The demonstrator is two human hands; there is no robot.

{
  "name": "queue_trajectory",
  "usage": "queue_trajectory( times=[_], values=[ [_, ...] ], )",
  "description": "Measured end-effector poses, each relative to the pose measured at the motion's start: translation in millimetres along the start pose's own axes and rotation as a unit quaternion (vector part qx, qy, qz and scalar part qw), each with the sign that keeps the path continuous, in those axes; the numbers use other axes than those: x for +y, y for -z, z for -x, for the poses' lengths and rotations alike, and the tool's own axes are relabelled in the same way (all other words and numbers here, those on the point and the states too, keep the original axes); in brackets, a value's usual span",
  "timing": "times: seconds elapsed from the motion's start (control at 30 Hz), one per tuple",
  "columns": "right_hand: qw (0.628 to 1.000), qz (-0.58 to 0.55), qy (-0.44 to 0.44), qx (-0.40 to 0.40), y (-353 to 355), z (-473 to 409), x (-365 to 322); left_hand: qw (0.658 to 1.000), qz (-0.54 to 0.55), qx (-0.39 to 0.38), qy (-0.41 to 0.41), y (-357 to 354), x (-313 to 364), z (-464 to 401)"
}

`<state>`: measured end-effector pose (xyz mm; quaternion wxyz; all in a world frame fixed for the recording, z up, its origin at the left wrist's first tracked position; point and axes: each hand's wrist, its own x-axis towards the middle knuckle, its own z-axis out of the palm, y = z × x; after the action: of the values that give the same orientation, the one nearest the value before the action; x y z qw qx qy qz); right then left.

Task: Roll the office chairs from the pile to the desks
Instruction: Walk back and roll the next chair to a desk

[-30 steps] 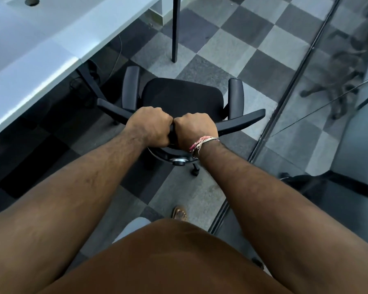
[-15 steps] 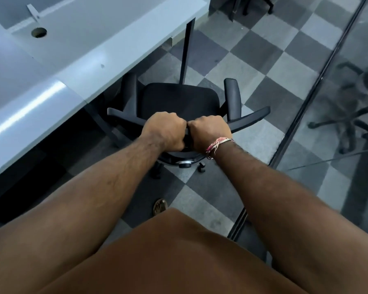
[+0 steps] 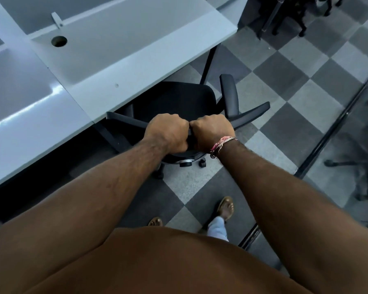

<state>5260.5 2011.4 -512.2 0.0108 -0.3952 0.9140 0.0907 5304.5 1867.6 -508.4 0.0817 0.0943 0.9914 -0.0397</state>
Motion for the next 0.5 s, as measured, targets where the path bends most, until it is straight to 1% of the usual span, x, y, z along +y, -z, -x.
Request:
queue_trajectory(
  times=[0.23,0.33,0.5],
  values=[
    [0.996,0.01,0.083,0.017,-8.2,-48.5,60.4,0.995,-0.018,-0.016,0.093,7.5,7.5,-55.1],
    [0.99,0.013,0.138,0.028,-12.4,-62.7,96.4,0.99,-0.017,-0.025,0.141,12.4,22.8,-81.4],
    [0.979,0.006,0.198,0.035,-18.3,-69.9,146.9,0.981,-0.002,-0.021,0.194,22.1,57.2,-114.9]
  ],
)
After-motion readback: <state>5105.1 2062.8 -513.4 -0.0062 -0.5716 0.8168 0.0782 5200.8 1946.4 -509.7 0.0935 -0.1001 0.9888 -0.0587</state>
